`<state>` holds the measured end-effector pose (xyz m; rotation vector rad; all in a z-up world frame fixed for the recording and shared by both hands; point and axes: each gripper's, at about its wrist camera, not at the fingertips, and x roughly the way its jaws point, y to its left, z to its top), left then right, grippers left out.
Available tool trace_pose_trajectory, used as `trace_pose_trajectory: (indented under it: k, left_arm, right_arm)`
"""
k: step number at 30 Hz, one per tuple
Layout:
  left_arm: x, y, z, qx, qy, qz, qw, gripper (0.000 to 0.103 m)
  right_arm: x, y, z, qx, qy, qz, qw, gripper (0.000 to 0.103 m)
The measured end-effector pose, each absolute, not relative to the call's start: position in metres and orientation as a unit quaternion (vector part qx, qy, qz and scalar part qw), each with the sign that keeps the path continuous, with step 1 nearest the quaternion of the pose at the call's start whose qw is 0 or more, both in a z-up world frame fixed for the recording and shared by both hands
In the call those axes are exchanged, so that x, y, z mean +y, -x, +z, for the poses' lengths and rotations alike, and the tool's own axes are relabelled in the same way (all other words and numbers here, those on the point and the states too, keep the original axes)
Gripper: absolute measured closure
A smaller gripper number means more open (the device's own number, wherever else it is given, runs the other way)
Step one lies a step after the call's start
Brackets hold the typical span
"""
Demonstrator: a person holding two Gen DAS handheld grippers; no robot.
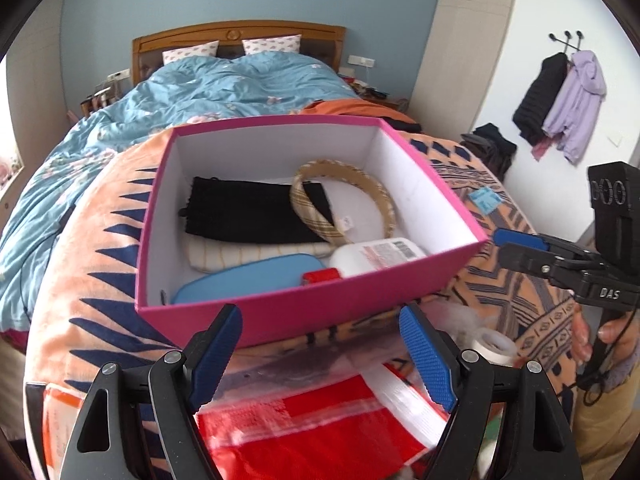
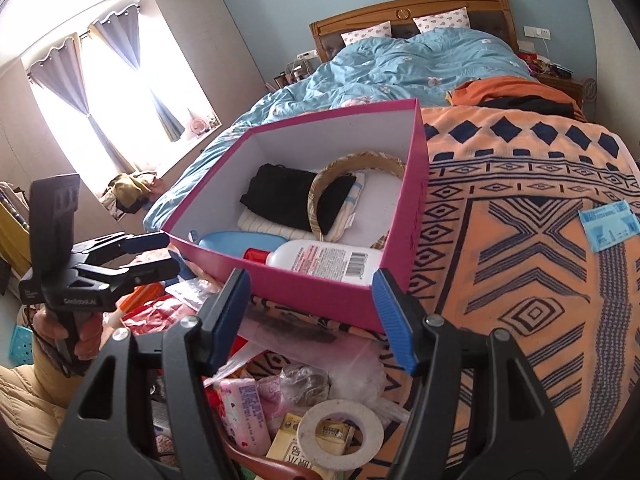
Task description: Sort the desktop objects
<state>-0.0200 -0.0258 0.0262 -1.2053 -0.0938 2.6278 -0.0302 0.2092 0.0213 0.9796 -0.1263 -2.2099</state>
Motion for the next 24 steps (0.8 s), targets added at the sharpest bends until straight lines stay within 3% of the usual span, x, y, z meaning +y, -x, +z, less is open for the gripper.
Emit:
trace_pose_trajectory:
  k: [24]
  left_arm:
    - [-0.021, -0.016, 0.003, -0.065, 0.438, 0.883, 0.155, 0.020]
  right_arm:
    - [0.231, -0.001, -0.015, -0.074, -0.427, -0.836, 0.337, 0.038]
